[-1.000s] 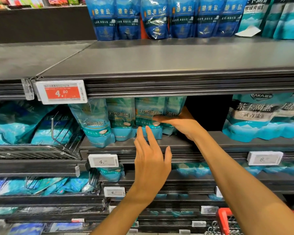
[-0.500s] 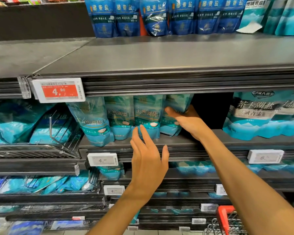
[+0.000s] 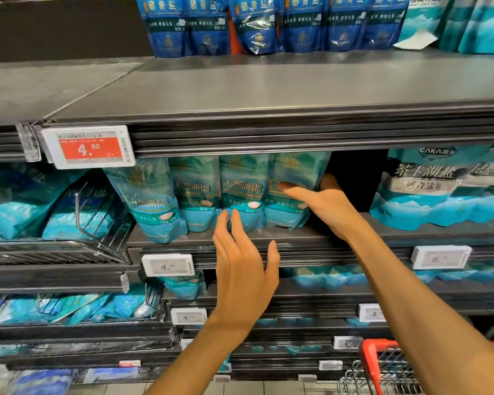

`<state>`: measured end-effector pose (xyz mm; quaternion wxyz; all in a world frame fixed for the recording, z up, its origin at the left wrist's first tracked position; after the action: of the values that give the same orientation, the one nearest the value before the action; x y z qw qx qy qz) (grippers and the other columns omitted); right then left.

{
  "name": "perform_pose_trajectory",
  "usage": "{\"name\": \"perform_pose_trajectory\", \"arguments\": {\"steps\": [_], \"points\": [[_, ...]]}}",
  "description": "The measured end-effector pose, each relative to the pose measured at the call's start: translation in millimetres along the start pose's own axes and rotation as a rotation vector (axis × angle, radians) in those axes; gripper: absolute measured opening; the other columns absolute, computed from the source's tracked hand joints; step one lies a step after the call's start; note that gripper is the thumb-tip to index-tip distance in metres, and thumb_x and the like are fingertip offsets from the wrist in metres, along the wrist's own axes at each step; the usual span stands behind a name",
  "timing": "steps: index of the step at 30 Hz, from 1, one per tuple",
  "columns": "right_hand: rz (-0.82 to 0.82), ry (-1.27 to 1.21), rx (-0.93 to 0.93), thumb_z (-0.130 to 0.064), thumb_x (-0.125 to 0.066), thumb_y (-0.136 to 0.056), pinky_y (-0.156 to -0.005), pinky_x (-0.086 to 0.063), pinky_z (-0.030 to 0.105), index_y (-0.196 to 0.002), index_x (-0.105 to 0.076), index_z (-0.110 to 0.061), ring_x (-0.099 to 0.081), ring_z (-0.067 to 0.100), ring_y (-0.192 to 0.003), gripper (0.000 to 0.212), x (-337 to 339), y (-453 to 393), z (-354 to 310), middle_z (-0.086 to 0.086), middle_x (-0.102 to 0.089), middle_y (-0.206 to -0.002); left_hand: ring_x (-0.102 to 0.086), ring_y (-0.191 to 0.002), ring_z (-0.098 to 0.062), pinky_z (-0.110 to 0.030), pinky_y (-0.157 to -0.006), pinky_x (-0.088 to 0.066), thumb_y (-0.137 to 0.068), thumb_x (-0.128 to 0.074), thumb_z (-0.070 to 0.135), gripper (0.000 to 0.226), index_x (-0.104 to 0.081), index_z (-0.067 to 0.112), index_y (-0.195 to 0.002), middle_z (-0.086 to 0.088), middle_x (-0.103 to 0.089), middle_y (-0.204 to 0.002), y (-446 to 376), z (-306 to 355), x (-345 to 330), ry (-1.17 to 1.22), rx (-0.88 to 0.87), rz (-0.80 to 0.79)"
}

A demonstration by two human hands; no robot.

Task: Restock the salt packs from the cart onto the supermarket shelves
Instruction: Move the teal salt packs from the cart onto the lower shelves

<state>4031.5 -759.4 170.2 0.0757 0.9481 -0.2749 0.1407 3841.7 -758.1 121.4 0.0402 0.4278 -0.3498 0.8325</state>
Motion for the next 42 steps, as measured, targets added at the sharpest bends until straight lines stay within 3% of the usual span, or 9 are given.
{"name": "perform_pose_trajectory", "arguments": {"steps": [4, 10, 12, 14, 20, 28, 33, 38, 42], "points": [[0.028, -0.028, 0.052, -0.073, -0.074, -0.039, -0.097, -0.053, 0.038, -0.074, -0.070, -0.034, -0.068, 0.004, -0.092, 0.052, 1.9, 2.0, 1.0, -0.005, -0.074, -0.103, -0.033, -0.139, -0.035, -0.043, -0.110, -0.041, -0.096, -0.043, 0.045, 0.075, -0.026, -0.008, -0.146, -0.024, -0.026, -0.147, 3.5, 1.7, 1.3, 0.068, -0.011, 0.016], [-0.026, -0.131, 0.300, -0.057, -0.082, -0.061, -0.085, -0.055, 0.020, -0.113, -0.066, -0.029, -0.069, 0.003, -0.104, 0.061, 9.3, 9.5, -0.4, -0.014, -0.074, -0.109, -0.038, -0.134, -0.021, -0.028, -0.113, -0.033, -0.095, -0.050, 0.036, 0.053, -0.035, 0.010, -0.139, -0.006, -0.029, -0.142, 10.0, 6.0, 2.0, 0.390, -0.086, 0.080], [-0.005, -0.133, 0.346, -0.052, -0.082, -0.065, -0.096, -0.053, 0.031, -0.114, -0.062, -0.029, -0.066, 0.009, -0.112, 0.058, 16.6, 20.0, 3.6, -0.007, -0.072, -0.116, -0.041, -0.129, -0.017, -0.024, -0.111, -0.033, -0.095, -0.052, 0.031, 0.043, -0.041, 0.011, -0.132, -0.005, -0.036, -0.135, 15.3, 11.0, -1.2, 0.510, -0.195, 0.079], [0.055, -0.102, 0.351, -0.053, -0.079, -0.066, -0.104, -0.049, 0.041, -0.114, -0.059, -0.027, -0.063, 0.012, -0.116, 0.058, 28.5, 38.1, 13.6, -0.001, -0.069, -0.119, -0.046, -0.122, -0.016, -0.028, -0.104, -0.040, -0.095, -0.052, 0.027, 0.037, -0.045, 0.009, -0.126, -0.003, -0.044, -0.128, 21.8, 19.5, -8.9, 0.611, -0.293, 0.020], [0.290, -0.070, 0.345, -0.039, -0.068, -0.083, -0.100, -0.049, 0.034, -0.129, -0.054, -0.011, -0.065, 0.018, -0.110, 0.056, 78.4, 123.2, 62.8, 0.008, -0.067, -0.117, -0.052, -0.104, -0.010, -0.015, -0.088, -0.040, -0.094, -0.051, 0.020, 0.022, -0.052, 0.012, -0.114, 0.003, -0.050, -0.112, 46.1, 65.0, -45.1, 0.851, -0.353, -0.290], [1.003, -0.144, 0.064, -0.040, -0.057, -0.089, -0.074, -0.055, 0.026, -0.104, -0.065, -0.016, -0.070, 0.020, -0.080, 0.030, 168.8, 289.0, 175.7, 0.014, -0.072, -0.094, -0.054, -0.071, 0.002, -0.009, -0.064, -0.037, -0.096, -0.049, 0.030, 0.007, -0.052, 0.029, -0.102, 0.019, -0.054, -0.087, 145.8, 167.5, -121.6, 0.969, -0.539, -0.907], [1.341, -0.183, -0.241, -0.029, -0.055, -0.101, -0.061, -0.053, 0.023, -0.091, -0.069, -0.023, -0.069, 0.015, -0.065, 0.018, 200.0, 394.8, 272.6, 0.001, -0.073, -0.074, -0.058, -0.083, 0.006, -0.005, -0.068, -0.039, -0.095, -0.056, 0.021, 0.006, -0.058, 0.024, -0.100, 0.016, -0.061, -0.089, 233.6, 230.5, -166.3, 0.857, -0.631, -1.321], [1.480, -0.193, -0.590, -0.032, -0.048, -0.103, -0.059, -0.039, 0.020, -0.080, -0.060, -0.020, -0.053, -0.003, -0.063, 0.029, 210.1, 466.1, 372.7, -0.008, -0.056, -0.070, -0.054, -0.078, -0.011, -0.022, -0.068, -0.042, -0.096, -0.055, 0.010, 0.010, -0.054, 0.017, -0.090, -0.001, -0.057, -0.087, 316.5, 273.1, -231.5, 0.573, -0.499, -1.600], [1.378, -0.272, -0.824, -0.033, -0.047, -0.104, -0.061, -0.042, 0.032, -0.080, -0.062, -0.016, -0.058, 0.021, -0.069, 0.033, 202.2, 493.9, 449.7, 0.003, -0.063, -0.072, -0.058, -0.081, -0.022, -0.025, -0.060, -0.042, -0.099, -0.052, 0.018, 0.018, -0.047, 0.026, -0.084, 0.002, -0.058, -0.086, 368.6, 285.5, -304.8, 0.353, -0.327, -1.689]]}}
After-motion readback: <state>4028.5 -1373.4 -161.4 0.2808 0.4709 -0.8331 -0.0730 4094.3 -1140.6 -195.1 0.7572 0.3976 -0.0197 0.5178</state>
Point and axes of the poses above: each hand's wrist, its own y-axis away from the middle knuckle, its own x-axis out of the back of the hand, z = x × y, the point moved 2 cm from there along -y, towards the middle knuckle
